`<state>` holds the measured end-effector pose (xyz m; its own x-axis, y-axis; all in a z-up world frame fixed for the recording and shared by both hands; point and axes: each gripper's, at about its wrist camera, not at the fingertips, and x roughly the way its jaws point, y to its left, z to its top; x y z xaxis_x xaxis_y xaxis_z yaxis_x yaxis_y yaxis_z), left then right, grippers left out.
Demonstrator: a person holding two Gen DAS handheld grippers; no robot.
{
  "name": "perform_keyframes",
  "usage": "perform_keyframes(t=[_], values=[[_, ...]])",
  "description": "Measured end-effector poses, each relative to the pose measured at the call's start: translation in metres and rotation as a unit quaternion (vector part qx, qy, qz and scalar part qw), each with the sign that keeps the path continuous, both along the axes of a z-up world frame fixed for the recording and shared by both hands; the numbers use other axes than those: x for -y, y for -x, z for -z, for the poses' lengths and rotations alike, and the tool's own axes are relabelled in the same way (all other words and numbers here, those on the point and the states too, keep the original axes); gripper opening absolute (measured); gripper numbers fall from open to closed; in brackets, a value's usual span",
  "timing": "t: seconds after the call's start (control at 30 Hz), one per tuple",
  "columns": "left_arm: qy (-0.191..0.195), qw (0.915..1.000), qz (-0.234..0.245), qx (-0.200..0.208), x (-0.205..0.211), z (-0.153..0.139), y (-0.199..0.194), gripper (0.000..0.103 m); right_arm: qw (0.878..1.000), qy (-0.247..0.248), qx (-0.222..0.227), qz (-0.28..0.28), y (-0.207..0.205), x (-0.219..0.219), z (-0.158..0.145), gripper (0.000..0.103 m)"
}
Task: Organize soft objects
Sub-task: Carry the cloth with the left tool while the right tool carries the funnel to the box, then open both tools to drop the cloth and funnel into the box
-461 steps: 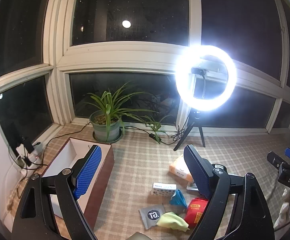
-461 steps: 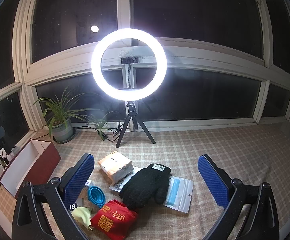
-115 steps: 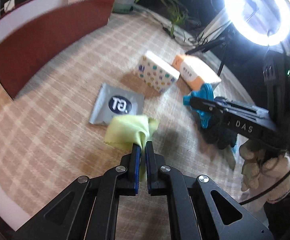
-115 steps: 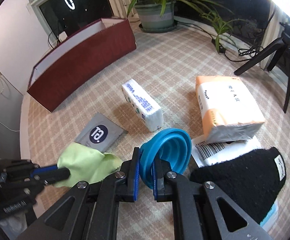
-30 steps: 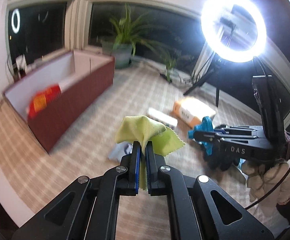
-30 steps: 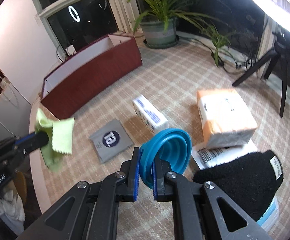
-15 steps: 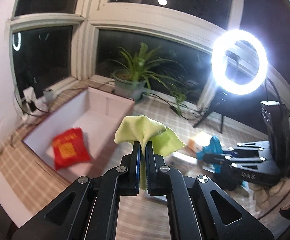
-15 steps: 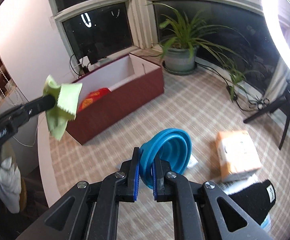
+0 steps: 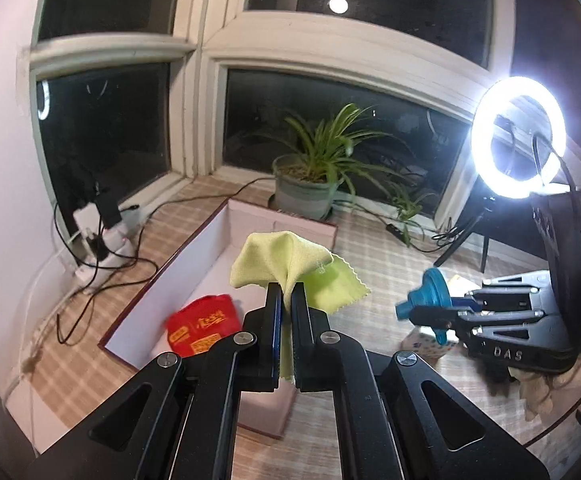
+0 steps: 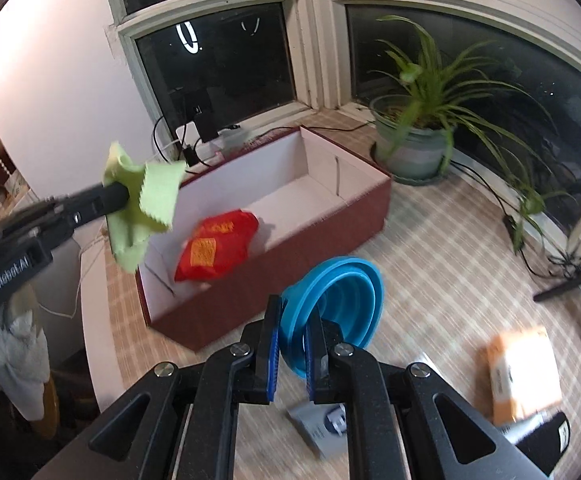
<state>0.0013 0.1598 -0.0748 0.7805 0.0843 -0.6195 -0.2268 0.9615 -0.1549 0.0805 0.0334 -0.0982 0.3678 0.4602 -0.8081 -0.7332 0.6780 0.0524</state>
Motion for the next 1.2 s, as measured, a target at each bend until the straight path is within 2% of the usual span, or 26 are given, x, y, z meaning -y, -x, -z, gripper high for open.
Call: perform_keyframes(t=[0.17,0.37,0.43,0.77,0.9,0.93,0.97,1.0,1.2], values=[[0.028,0.9991,-0.014,-0.030,-0.034,0.018,-0.013,0.003,1.000,-0.009,-0.011,-0.007,-0.020,-0.040,0.001,0.009],[0.036,0.9971,-0.025,-0.062,-0.055,0.038,-0.027,0.003,0.999,-0.005,-0.029,-0.026,-0.043,-0.089,0.010,0.009],[0.051,0.9956,-0.031,-0.072,-0.064,0.045,-0.032,0.003,0.999,0.000,-0.036,-0.031,-0.051,-0.105,0.016,0.009],[0.068,0.9903,-0.037,-0.116,-0.082,0.065,-0.048,0.004,0.994,0.037,-0.082,-0.059,-0.093,-0.161,0.055,0.012],[0.072,0.9887,-0.029,-0.128,-0.083,0.071,-0.053,0.007,0.993,0.047,-0.090,-0.056,-0.100,-0.166,0.065,0.046],[0.072,0.9883,-0.025,-0.132,-0.082,0.071,-0.053,0.010,0.993,0.044,-0.091,-0.053,-0.102,-0.165,0.064,0.049],[0.071,0.9880,-0.026,-0.135,-0.081,0.071,-0.054,0.020,0.994,0.039,-0.092,-0.050,-0.103,-0.164,0.063,0.049],[0.070,0.9881,-0.025,-0.134,-0.080,0.071,-0.053,0.025,0.994,0.034,-0.092,-0.048,-0.104,-0.162,0.061,0.049],[0.070,0.9883,-0.026,-0.133,-0.075,0.066,-0.049,0.027,0.995,0.016,-0.088,-0.038,-0.104,-0.153,0.047,0.050]])
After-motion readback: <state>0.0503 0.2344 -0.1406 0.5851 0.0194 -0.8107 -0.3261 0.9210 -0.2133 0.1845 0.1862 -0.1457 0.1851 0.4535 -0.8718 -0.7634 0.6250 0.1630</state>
